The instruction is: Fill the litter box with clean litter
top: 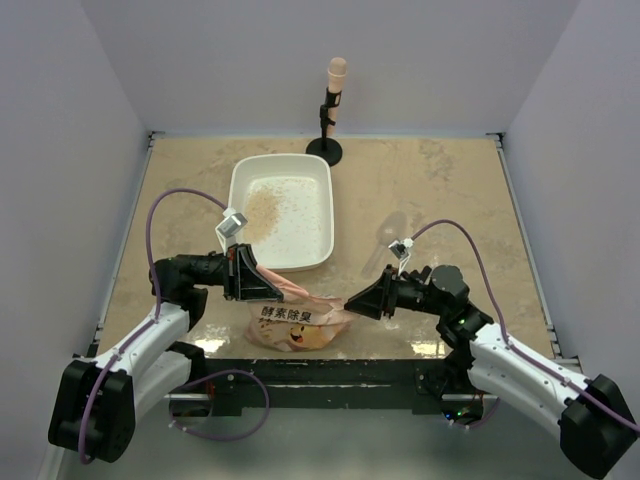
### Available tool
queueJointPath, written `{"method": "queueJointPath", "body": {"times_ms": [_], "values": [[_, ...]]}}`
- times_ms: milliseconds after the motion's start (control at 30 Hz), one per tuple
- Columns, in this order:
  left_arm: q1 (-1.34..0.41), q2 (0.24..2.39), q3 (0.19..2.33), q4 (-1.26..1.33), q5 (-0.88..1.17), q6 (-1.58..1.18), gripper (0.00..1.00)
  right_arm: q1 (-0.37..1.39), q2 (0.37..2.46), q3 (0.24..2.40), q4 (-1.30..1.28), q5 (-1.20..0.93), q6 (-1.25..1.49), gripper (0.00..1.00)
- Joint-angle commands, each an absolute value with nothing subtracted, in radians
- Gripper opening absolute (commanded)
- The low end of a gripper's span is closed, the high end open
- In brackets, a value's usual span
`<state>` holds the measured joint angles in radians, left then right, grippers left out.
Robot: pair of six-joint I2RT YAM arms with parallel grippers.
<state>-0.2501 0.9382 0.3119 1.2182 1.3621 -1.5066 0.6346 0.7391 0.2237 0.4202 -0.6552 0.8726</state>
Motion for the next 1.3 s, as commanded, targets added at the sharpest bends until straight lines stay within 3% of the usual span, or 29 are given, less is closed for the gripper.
{"method": "queueJointPath", "body": {"times_ms": [0,67,300,533,733,833,867,1000,1267], "values": [[-0.250,0.910,0.330,1.898,1.312,-1.543,0.00,0.635,0.710,0.215,0.486,-0.747,0.859,0.43],[-0.250,0.914,0.336,1.896,1.313,-1.545,0.00,0.635,0.700,0.212,0.448,-0.753,0.826,0.43],[-0.249,0.930,0.350,1.898,1.318,-1.545,0.00,0.635,0.647,0.209,0.284,-0.678,0.761,0.60],[-0.250,0.931,0.350,1.898,1.321,-1.546,0.00,0.635,0.692,0.209,0.250,-0.660,0.707,0.57],[-0.248,0.939,0.354,1.898,1.318,-1.546,0.00,0.634,0.713,0.213,0.311,-0.669,0.715,0.38],[-0.247,0.945,0.351,1.898,1.316,-1.545,0.00,0.635,0.693,0.225,0.337,-0.655,0.729,0.17],[-0.247,0.948,0.348,1.896,1.315,-1.543,0.00,0.635,0.689,0.229,0.348,-0.653,0.727,0.00],[-0.229,0.966,0.345,1.896,1.286,-1.526,0.00,0.635,0.608,0.268,0.338,-0.615,0.730,0.00],[-0.199,1.054,0.477,1.730,1.243,-1.312,0.00,0.635,0.485,0.411,0.153,-0.325,0.624,0.00]]}}
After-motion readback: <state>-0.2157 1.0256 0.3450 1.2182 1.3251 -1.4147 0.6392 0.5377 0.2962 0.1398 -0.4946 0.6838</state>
